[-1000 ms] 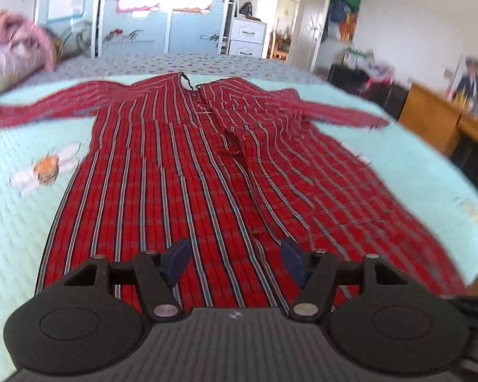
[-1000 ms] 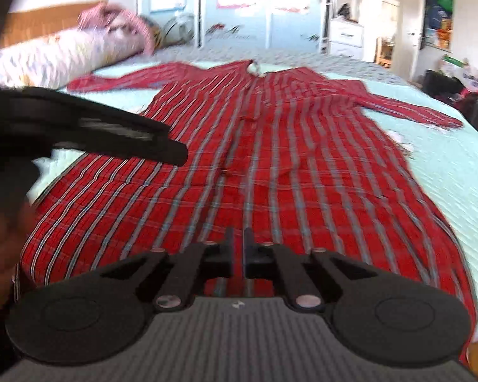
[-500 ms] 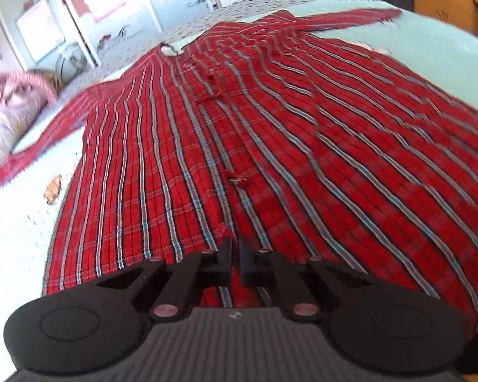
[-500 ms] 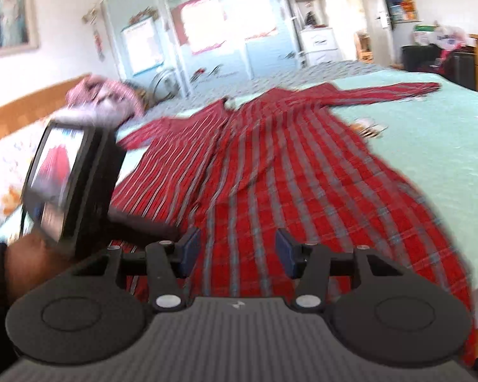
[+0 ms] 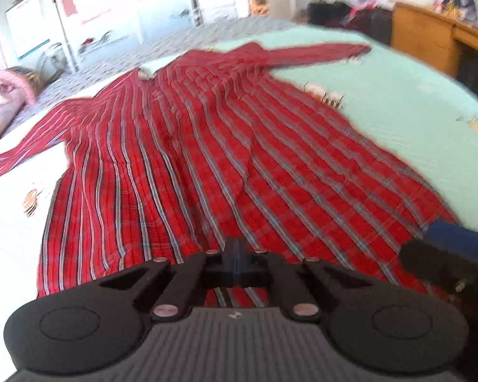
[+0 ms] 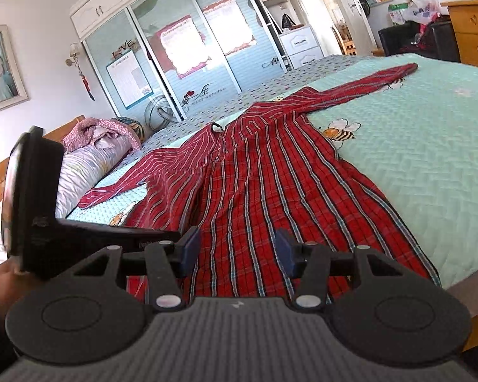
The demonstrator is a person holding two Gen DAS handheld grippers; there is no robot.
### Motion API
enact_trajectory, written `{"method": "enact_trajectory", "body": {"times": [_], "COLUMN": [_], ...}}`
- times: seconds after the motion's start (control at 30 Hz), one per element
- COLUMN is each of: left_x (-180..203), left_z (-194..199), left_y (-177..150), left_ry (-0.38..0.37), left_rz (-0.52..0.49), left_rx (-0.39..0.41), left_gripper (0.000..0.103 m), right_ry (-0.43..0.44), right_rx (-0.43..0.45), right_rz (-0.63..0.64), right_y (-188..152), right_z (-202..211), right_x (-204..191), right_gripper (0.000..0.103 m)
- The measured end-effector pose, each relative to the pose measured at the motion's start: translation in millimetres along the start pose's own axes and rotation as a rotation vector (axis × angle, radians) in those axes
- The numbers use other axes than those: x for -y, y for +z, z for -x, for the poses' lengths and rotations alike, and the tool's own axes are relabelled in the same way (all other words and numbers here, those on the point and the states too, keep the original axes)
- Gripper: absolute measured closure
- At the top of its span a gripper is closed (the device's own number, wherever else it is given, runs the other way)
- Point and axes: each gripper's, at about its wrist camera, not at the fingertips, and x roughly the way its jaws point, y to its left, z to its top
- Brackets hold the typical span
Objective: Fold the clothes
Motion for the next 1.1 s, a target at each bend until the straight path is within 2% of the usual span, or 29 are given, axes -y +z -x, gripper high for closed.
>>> {"method": "enact_trajectory", "body": {"times": [0.07, 0.2, 0.33, 0.47, 0.63, 0.73, 0.77, 0.8, 0.87, 1.03, 1.1], "left_x": [-7.1, -13.5, -29.0, -50.8, -66.1, -72.6, -74.2, -75.4, -78.6, -89.1, -93.3], "left_z": [-7.8, 20.7, 47.7, 63.0, 80.1, 86.0, 86.4, 86.5, 88.3, 89.6, 87.9], "left_y": [-9.3, -30.7, -49.9, -64.4, -70.4, -75.3, -76.9, -78.5, -81.5, -90.7, -96.3], "left_ry": [0.023, 0.015, 0.027, 0.06, 0.068, 0.057, 0.051, 0.046, 0.033, 0.012, 0.001], "left_rz": [0.053, 0.065, 0.065, 0.104, 0.139, 0.154, 0.158, 0.161, 0.172, 0.215, 0.235], "left_rx": [-0.052, -0.02, -0.016, -0.003, 0.046, 0.065, 0.068, 0.07, 0.077, 0.097, 0.094], "left_gripper": [0.103, 0.099, 0.097, 0.097, 0.094, 0.082, 0.082, 0.082, 0.081, 0.075, 0.075], "right_ry": [-0.002, 0.013, 0.113, 0.267, 0.287, 0.284, 0.286, 0.288, 0.295, 0.245, 0.256], "right_rx": [0.008, -0.002, -0.109, -0.266, -0.379, -0.414, -0.436, -0.46, -0.521, -0.559, -0.569], "right_rz": [-0.002, 0.012, 0.055, 0.119, 0.215, 0.189, 0.17, 0.149, 0.092, 0.002, -0.061], "right_y": [1.9, 2.7, -5.2, -23.4, -49.5, -58.4, -61.4, -64.5, -70.3, -84.6, -86.9], "right_z": [1.4, -0.1, -9.2, -22.7, -39.0, -49.6, -54.7, -60.3, -69.7, -79.2, -84.9], "right_x": [1.6, 2.1, -7.7, -30.1, -53.4, -54.4, -53.9, -53.4, -49.7, -35.3, -29.6], "right_gripper": [0.049, 0.046, 0.045, 0.046, 0.051, 0.054, 0.058, 0.069, 0.076, 0.077, 0.076]}}
